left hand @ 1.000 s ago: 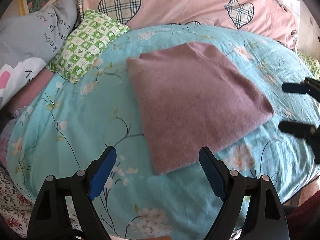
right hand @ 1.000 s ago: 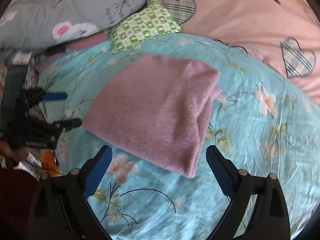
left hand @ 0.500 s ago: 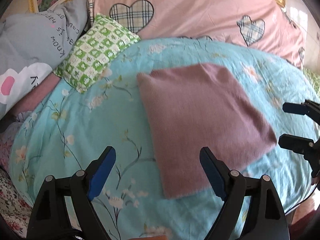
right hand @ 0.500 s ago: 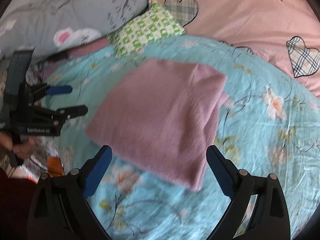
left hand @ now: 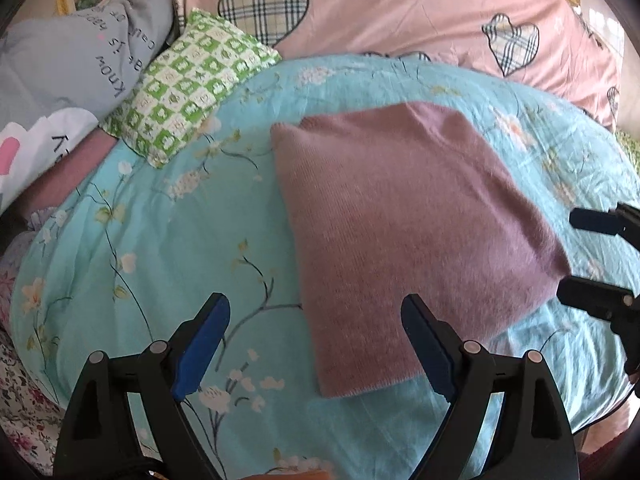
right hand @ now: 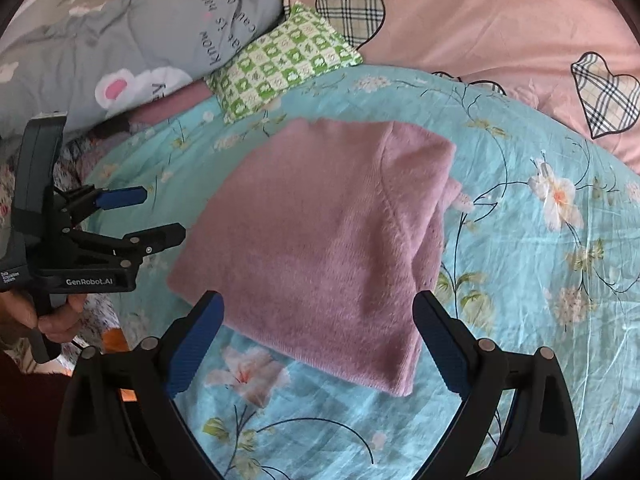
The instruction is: Fold small clothes
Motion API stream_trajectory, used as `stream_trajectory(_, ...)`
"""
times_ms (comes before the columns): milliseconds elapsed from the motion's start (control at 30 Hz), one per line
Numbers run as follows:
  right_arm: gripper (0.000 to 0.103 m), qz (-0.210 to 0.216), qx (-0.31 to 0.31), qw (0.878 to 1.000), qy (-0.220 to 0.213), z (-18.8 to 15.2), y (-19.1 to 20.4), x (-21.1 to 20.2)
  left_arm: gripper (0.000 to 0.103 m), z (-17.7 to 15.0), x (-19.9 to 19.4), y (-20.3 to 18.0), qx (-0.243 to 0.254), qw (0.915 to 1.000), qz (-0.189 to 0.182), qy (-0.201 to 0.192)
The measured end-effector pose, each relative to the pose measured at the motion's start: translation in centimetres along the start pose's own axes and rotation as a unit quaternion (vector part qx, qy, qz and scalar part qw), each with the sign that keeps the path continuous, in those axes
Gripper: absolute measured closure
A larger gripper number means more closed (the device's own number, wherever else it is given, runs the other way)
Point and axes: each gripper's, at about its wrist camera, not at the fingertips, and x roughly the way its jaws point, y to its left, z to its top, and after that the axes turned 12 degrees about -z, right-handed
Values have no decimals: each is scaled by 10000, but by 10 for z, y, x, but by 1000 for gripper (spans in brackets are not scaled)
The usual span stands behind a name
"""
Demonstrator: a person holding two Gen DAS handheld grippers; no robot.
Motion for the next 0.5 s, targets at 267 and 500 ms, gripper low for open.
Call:
stream_trajectory(267,8,-61,228,9992,313,2,-10,13,15,1,13,1,-126,9995,-96,285)
stream_trajectory(500,8,-34,152,9991,398,8,-5,19,15,10,15,1,-137,9992,-84,376)
